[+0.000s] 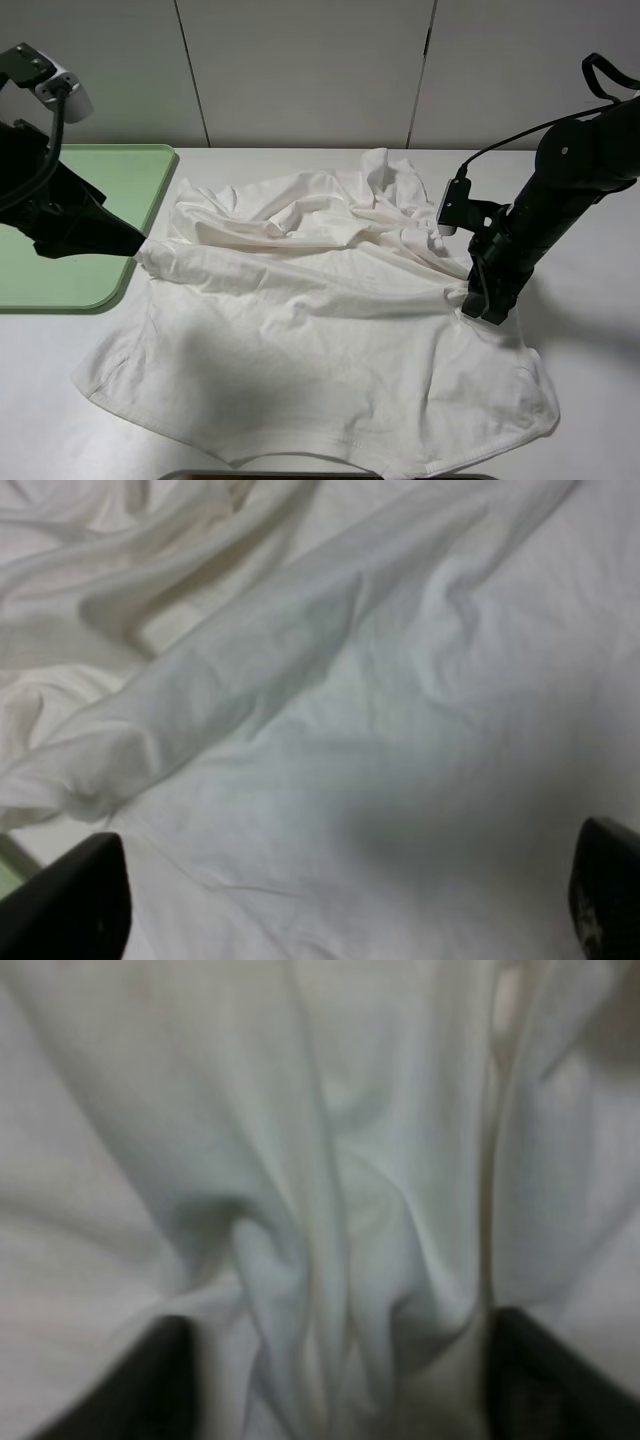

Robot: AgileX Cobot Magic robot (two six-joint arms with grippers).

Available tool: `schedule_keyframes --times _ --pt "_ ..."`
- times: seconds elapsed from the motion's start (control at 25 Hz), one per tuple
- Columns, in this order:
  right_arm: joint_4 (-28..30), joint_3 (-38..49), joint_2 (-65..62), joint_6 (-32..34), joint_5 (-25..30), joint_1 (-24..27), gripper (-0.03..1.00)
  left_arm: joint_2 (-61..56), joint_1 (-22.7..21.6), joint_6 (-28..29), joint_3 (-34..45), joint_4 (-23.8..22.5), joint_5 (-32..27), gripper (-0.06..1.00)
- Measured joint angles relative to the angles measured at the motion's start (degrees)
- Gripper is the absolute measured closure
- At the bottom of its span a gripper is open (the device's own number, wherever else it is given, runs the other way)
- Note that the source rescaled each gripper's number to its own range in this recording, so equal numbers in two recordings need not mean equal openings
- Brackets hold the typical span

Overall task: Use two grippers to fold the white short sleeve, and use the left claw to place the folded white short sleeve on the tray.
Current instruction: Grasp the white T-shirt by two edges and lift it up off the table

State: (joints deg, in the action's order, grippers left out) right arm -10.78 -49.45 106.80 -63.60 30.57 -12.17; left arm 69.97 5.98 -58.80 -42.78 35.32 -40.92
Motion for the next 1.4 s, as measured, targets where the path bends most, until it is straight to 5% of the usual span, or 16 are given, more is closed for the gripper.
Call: schedule_keyframes --times 0.04,0.08,0.24,0.52,0.68,1.0,1.4 --pt "0.0 0.0 0.0 0.1 -0.1 0.0 0.29 0.0 0.0 0.0 0.0 0.0 0.3 0.09" --pt "0.1 0.0 0.1 0.0 -0.1 0.0 0.52 0.0 0.0 0.0 0.0 0.0 0.3 0.09" --pt "0.1 0.0 0.2 0.0 0.1 0.0 0.96 0.2 0.0 0.0 0.0 0.0 0.7 0.10" --pt "0.1 0.0 0.2 0.2 0.3 0.0 0.96 9.9 5.6 -0.1 -0.9 -3.0 2.5 0.10" --pt "0.1 0.0 0.2 1.2 0.4 0.0 0.96 15.9 9.6 0.5 -4.7 -11.9 6.3 0.10" --pt "0.1 0.0 0.2 2.9 0.5 0.0 0.96 26.5 10.2 8.6 -14.2 -27.2 5.5 0.15" --pt "0.5 0.0 0.2 3.6 0.6 0.0 0.96 36.6 10.2 15.4 -15.6 -29.9 7.9 0.15"
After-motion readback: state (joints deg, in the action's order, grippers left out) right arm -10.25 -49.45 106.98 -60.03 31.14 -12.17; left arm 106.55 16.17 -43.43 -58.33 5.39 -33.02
